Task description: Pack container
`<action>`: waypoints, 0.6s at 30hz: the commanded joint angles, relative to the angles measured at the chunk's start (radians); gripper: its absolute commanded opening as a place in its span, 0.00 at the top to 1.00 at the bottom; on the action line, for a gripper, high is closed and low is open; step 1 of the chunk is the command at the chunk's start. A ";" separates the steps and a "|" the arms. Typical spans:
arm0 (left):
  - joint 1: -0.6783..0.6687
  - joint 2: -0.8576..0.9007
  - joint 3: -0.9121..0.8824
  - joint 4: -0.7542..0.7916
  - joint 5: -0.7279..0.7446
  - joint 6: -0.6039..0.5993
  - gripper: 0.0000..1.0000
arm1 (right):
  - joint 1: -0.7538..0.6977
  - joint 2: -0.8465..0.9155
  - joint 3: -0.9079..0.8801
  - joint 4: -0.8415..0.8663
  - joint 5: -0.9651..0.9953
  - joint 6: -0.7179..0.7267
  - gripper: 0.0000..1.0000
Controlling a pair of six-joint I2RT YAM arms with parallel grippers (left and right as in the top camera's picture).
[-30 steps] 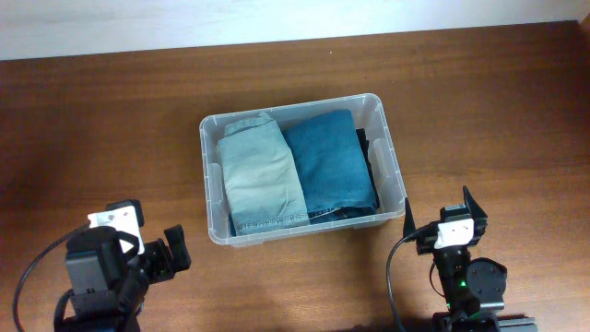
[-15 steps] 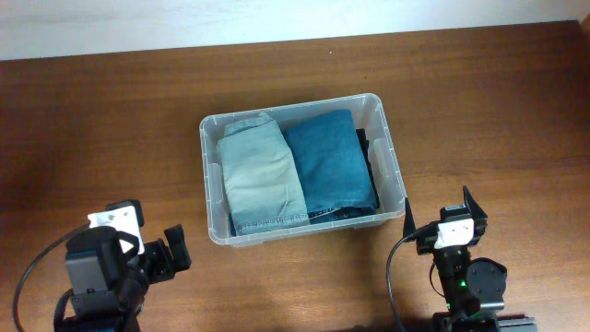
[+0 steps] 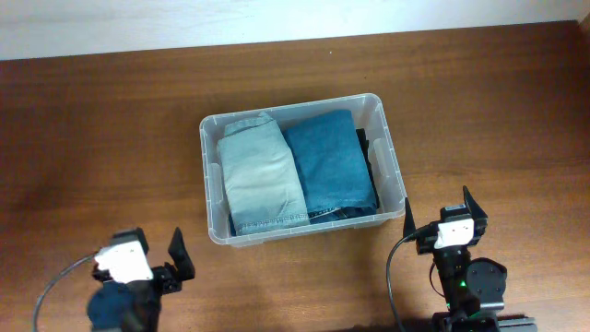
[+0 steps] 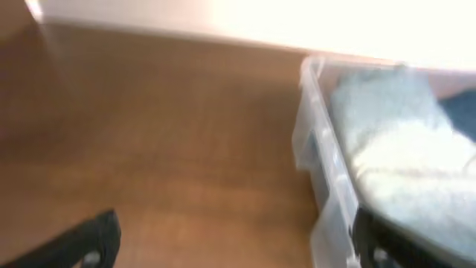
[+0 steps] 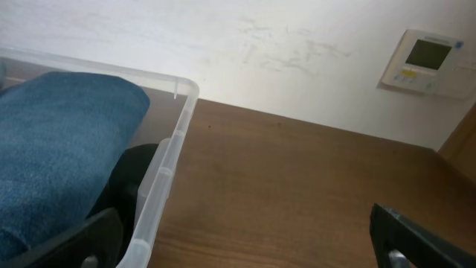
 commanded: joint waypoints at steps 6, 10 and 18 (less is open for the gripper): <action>-0.067 -0.156 -0.230 0.335 -0.018 0.185 0.01 | 0.002 -0.010 -0.008 -0.002 0.016 0.008 0.02; -0.067 -0.163 -0.328 0.472 -0.017 0.228 0.01 | 0.002 -0.010 -0.008 -0.002 0.016 0.008 0.02; -0.067 -0.163 -0.409 0.537 0.009 0.224 0.01 | 0.002 -0.010 -0.008 -0.002 0.016 0.007 0.02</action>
